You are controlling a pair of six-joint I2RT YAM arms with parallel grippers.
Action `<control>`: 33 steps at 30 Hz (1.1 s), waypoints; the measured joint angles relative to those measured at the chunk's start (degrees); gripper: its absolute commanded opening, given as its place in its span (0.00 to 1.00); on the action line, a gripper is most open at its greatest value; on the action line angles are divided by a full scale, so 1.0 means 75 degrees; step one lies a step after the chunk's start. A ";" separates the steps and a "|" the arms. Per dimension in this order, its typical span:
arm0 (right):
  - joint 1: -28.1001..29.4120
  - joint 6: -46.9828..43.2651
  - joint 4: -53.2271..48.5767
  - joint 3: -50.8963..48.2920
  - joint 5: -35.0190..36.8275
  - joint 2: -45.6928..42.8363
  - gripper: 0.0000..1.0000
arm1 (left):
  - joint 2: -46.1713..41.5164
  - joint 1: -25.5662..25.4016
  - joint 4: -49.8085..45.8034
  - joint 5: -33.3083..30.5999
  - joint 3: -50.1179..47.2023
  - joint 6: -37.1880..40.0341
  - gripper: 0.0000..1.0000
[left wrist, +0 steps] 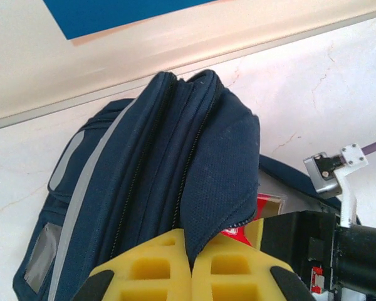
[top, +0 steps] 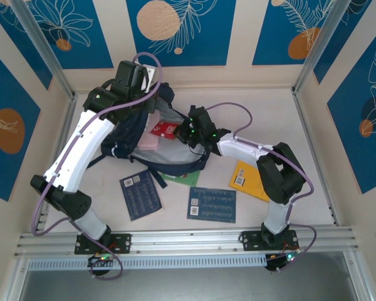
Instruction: Pack the student bag
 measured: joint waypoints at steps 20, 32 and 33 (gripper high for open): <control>-0.0073 -0.0017 0.0350 0.3034 -0.0743 0.2387 0.12 | 0.0000 0.0000 0.0061 0.0487 -0.0029 -0.0009 0.00; 0.0111 0.0184 0.0035 0.5453 -0.0396 0.4596 0.63 | 0.0656 0.0079 0.0449 0.0711 0.0146 -0.0224 0.00; 0.0105 0.0061 0.0064 0.5371 -0.0396 0.4543 0.67 | 0.0711 0.0082 0.0481 0.0752 0.0146 -0.0242 0.00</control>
